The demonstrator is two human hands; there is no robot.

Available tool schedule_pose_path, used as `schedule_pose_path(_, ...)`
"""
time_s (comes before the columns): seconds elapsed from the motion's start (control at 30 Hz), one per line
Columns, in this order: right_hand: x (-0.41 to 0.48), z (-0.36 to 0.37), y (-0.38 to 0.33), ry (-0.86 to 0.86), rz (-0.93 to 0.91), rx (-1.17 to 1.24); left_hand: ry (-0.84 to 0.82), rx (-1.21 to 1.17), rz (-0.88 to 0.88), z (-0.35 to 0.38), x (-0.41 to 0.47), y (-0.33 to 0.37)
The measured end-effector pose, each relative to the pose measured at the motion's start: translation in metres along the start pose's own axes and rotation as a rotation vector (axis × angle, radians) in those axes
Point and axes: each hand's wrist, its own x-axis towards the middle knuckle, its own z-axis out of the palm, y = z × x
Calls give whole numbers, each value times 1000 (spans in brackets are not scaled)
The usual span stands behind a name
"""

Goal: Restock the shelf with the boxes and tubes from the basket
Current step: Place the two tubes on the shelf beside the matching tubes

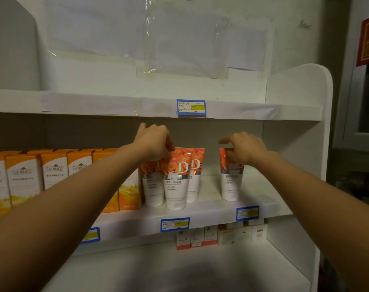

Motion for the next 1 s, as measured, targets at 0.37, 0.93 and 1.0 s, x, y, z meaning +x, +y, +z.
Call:
schedule_pose_path(0.37,18,6,-76,14,-196,-66,24,-37,-27,-1,-6,-2)
schedule_pose_path(0.93,19,-1,-53,-35,-69,-19,43,-44,-41,4,-3,-2)
schedule_pose_path(1.0,17,-1,-53,-44,-41,31,34,-50,-44,4,-2,-2)
